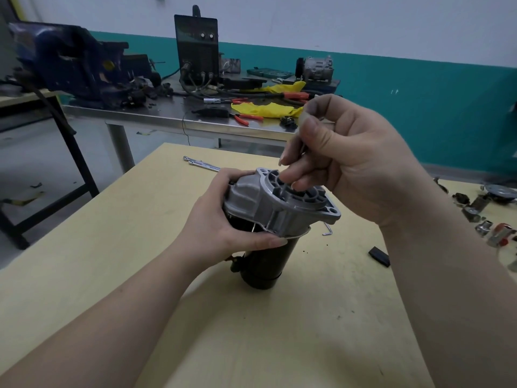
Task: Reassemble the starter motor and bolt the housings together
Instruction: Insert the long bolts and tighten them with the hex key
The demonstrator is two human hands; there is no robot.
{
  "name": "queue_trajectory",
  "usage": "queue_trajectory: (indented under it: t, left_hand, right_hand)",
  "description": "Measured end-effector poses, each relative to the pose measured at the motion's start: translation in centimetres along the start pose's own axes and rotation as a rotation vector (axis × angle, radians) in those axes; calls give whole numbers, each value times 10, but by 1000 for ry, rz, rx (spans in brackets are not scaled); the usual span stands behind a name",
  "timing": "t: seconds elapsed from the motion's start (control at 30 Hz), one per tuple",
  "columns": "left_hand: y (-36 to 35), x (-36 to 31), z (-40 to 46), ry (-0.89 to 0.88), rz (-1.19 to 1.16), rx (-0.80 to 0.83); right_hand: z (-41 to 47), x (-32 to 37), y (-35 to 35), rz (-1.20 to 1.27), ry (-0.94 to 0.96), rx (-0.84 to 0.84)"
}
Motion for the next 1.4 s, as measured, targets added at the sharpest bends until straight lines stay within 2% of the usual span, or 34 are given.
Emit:
queue_trajectory:
  t: [0.07,0.2,0.3,0.47,0.57,0.7,0.87,1.13,1.27,1.33,1.4]
  left_hand:
    - [0,1,0,1,-11,12]
    - [1,6,3,24,-48,27]
    - [0,6,5,18,-53,41]
    - [2,6,8,50,-83,75]
    - [2,6,10,60,-82,87]
    - [2,5,13,62,-92,102]
    - [3,8,13,58,-96,91]
    - [4,11,13,73,-96,36]
    - [5,14,10,77,-102,25]
    - [5,14,9,70,-124,29]
    - [5,13,8,67,-128,35]
  right_hand:
    - [3,7,5,-183,-50,65]
    - [22,39,15,-756,-55,182]
    - [28,55,14,-975,-14,230]
    - [27,71,-12,-1409,314,437]
    - [25,75,-19,-1549,417,504]
    - [24,80,-28,-1640,494,607]
    - [24,79,-35,-1703,540,631]
    - [40,76,-33,-1711,187,514]
    - [47,75,-36,-1707,96,525]
    - [48,75,-31,-1616,34,450]
    - [45,73,-18,-1441,-19,290]
Point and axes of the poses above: each hand's wrist, its own z-axis towards the middle knuckle, its own y-axis out of the back of the hand, x = y × z, the point moved 6 cm from there along z, towards the middle knuckle, and after that the axes turned 7 degrees about x, right-handed, at the moved point
